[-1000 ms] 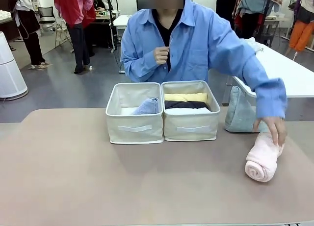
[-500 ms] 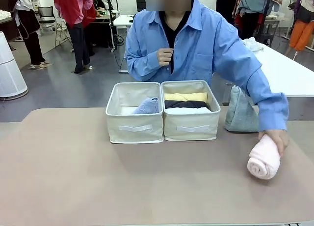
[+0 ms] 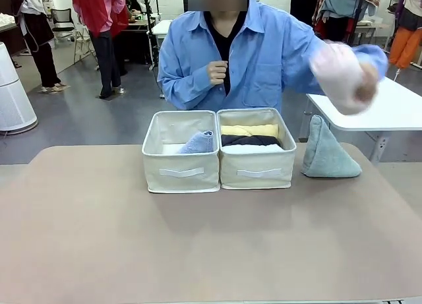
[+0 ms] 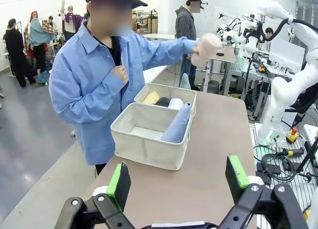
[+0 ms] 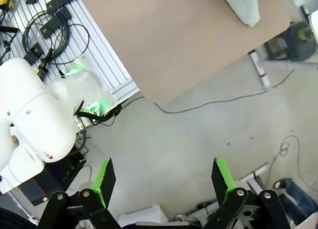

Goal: Sort the towels based on their folding style.
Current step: Pick up another triangle-folded towel from the table and place it in the left Fabric basket.

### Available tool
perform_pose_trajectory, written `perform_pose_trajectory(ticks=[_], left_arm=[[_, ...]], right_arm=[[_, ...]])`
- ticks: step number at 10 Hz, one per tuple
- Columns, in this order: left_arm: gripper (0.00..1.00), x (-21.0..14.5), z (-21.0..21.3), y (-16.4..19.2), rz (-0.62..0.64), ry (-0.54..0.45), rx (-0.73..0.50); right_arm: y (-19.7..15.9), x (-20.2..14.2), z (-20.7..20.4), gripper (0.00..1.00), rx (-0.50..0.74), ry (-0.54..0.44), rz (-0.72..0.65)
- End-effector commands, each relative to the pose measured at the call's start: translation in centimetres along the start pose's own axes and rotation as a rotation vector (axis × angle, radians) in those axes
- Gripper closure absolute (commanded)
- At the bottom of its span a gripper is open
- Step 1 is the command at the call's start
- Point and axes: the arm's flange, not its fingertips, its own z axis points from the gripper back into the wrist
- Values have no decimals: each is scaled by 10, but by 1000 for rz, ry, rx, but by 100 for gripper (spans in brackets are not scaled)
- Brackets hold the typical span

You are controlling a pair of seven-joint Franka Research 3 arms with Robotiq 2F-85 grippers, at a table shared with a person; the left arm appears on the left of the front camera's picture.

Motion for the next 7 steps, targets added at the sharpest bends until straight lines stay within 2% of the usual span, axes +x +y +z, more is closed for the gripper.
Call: perform_pose_trajectory(ticks=[1, 6, 7], left_arm=[[0, 1, 1, -2, -6, -5, -1], [0, 1, 1, -2, -6, -5, -1], [0, 1, 1, -2, -6, -5, -1]], right_arm=[[0, -2, -1, 0, 0, 7, -16], [0, -1, 0, 0, -1, -2, -1], [-9, 28, -3, 0, -45, 48, -29]])
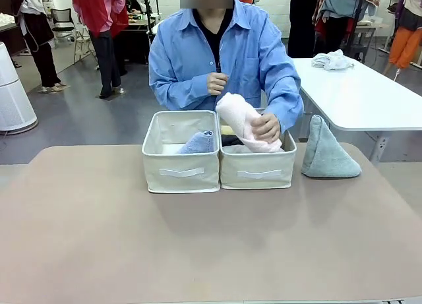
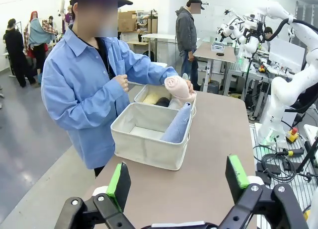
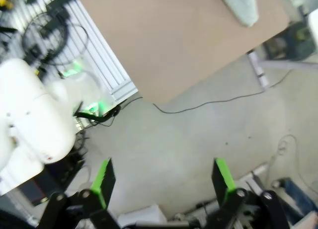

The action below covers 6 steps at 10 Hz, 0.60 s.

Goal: Sort the towels based on their folding style.
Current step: Pick up another triangle-folded towel from the table and place it in the left Fabric basket.

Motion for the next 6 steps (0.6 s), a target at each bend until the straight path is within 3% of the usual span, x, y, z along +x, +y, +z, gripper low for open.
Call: perform_pose_trajectory(ticks=[1, 3, 6], left_arm=[[0, 1, 1, -2, -6, -5, -1], [0, 1, 1, -2, -6, -5, -1], [0, 1, 1, -2, -6, -5, -1]], right_arm=[[-26, 56, -8, 0, -58, 86, -72], [-53, 113, -22, 0, -91, 138, -118], [-79, 167, -55, 0, -166, 199, -190]])
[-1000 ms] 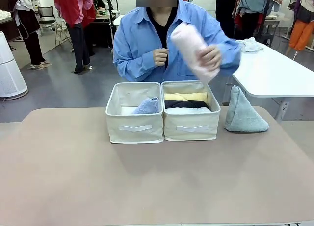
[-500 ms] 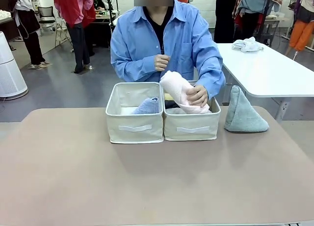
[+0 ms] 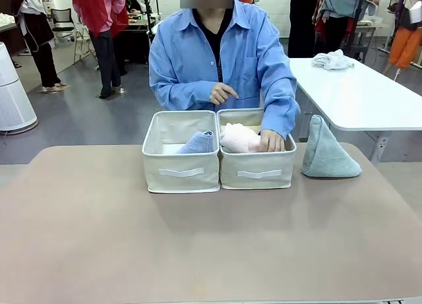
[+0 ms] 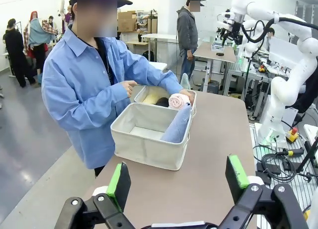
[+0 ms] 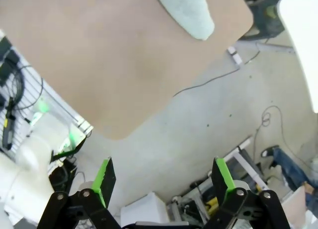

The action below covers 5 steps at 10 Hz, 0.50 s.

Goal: Sort the towels based on their folding style.
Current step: Pick up another triangle-folded towel from the table and place it in the left Fabric basket.

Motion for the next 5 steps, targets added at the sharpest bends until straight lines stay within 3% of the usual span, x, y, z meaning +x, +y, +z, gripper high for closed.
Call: perform_pose_trajectory(ticks=[1, 2, 5], left_arm=[[0, 1, 1, -3, -5, -6, -1], [0, 1, 1, -3, -5, -6, -1], [0, 1, 1, -3, -5, -6, -1]], right_arm=[[-3, 5, -5, 0, -27, 29, -46], [1, 1, -5, 0, 21, 2, -21], [-3, 11, -7, 0, -3, 9, -16]])
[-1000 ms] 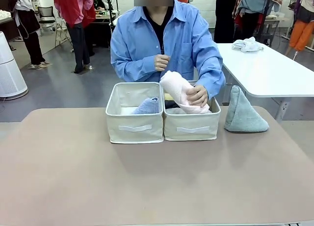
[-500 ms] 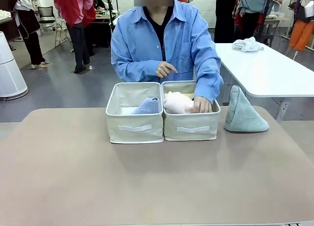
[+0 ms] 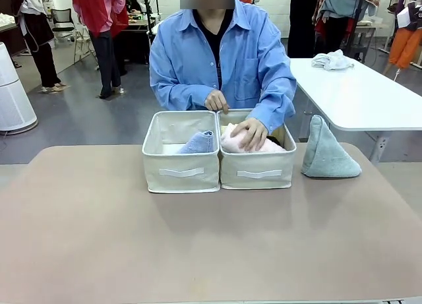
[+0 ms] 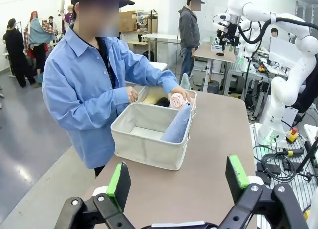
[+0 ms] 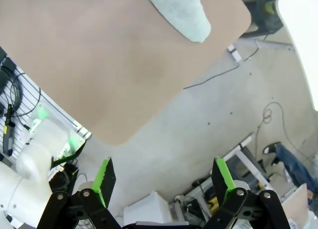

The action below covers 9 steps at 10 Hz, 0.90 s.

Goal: Sort the towels based on their folding style.
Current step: Pick up another triangle-folded towel from the table and place it in the left Fabric basket.

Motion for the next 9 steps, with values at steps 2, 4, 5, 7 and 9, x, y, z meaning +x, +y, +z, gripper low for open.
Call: perform_pose_trajectory(ticks=[2, 4, 5, 7, 9], left_arm=[[0, 1, 1, -3, -5, -5, -1], [0, 1, 1, -3, -5, -5, -1], [0, 1, 1, -3, -5, -5, -1], [0, 1, 1, -3, -5, -5, -1], [0, 1, 1, -3, -5, -5, -1]], right_arm=[[1, 0, 1, 0, -4, 0, 2], [-4, 22, -4, 0, 16, -130, 64], [-5, 40, -4, 0, 58, -265, 180], [-18, 72, -5, 0, 77, -444, 286], [-39, 106, -19, 0, 123, -492, 363]])
